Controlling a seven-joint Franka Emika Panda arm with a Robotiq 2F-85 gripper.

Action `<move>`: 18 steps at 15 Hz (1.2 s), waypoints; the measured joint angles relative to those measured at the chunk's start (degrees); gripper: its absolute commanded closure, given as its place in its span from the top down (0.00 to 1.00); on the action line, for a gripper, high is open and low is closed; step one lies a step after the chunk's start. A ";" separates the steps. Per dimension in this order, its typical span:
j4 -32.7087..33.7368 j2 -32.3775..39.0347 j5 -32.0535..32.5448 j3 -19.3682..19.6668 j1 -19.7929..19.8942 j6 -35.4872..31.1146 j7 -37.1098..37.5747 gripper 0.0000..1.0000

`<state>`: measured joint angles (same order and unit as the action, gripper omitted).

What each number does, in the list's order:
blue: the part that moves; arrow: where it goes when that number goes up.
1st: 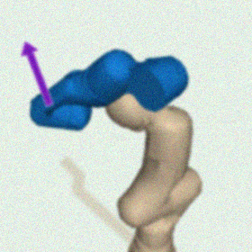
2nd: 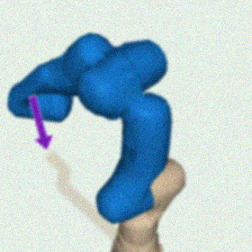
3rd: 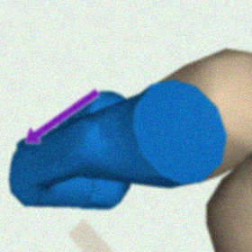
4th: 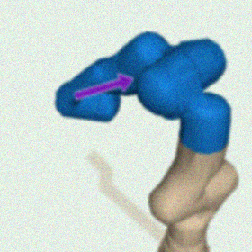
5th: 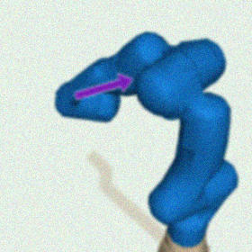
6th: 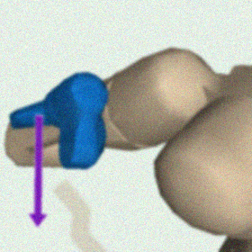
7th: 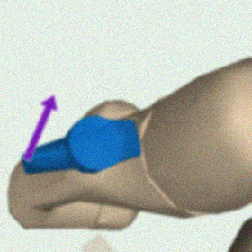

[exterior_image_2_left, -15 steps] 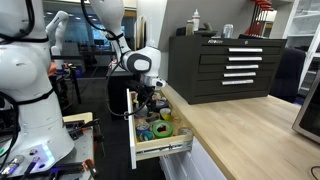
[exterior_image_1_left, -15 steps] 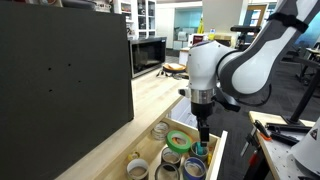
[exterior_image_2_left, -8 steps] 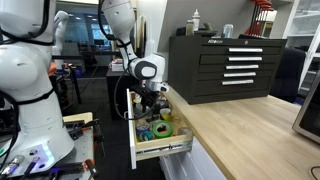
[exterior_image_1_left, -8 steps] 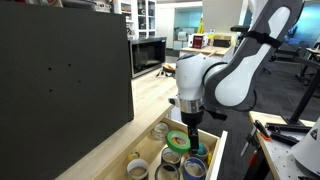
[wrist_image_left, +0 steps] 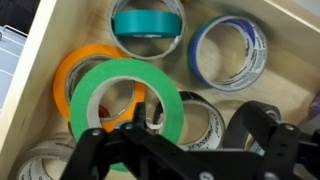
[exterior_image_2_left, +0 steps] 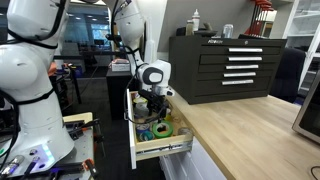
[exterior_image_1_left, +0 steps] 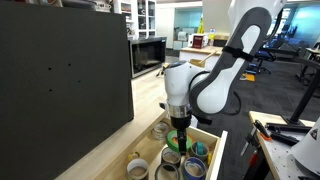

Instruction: Remove the green masking tape from the open drawer and place it on the countertop

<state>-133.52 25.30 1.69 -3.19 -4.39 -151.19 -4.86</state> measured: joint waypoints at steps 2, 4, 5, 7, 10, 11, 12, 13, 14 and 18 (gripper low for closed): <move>0.99 1.46 0.35 0.43 0.08 -0.92 0.00 1.00; 1.67 2.75 0.36 0.60 0.16 -1.75 0.00 1.00; 1.95 3.35 0.36 0.61 0.22 -2.04 0.00 1.00; 2.32 4.46 0.36 0.60 0.33 -2.83 -0.05 1.00; 2.43 5.64 0.37 0.60 0.41 -5.10 -0.24 0.97; 2.43 5.87 0.39 0.60 0.41 -5.84 -0.41 0.74; 2.43 6.05 0.53 0.61 0.42 -6.48 -0.64 0.72; 2.43 6.22 0.73 0.62 0.43 -7.11 -0.76 0.70; 2.43 6.41 1.00 0.63 0.46 -7.75 -0.87 0.64; 2.42 6.78 1.32 0.64 0.92 -9.10 -1.34 0.36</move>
<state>-131.10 32.08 3.01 -2.55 -3.47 -160.29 -6.20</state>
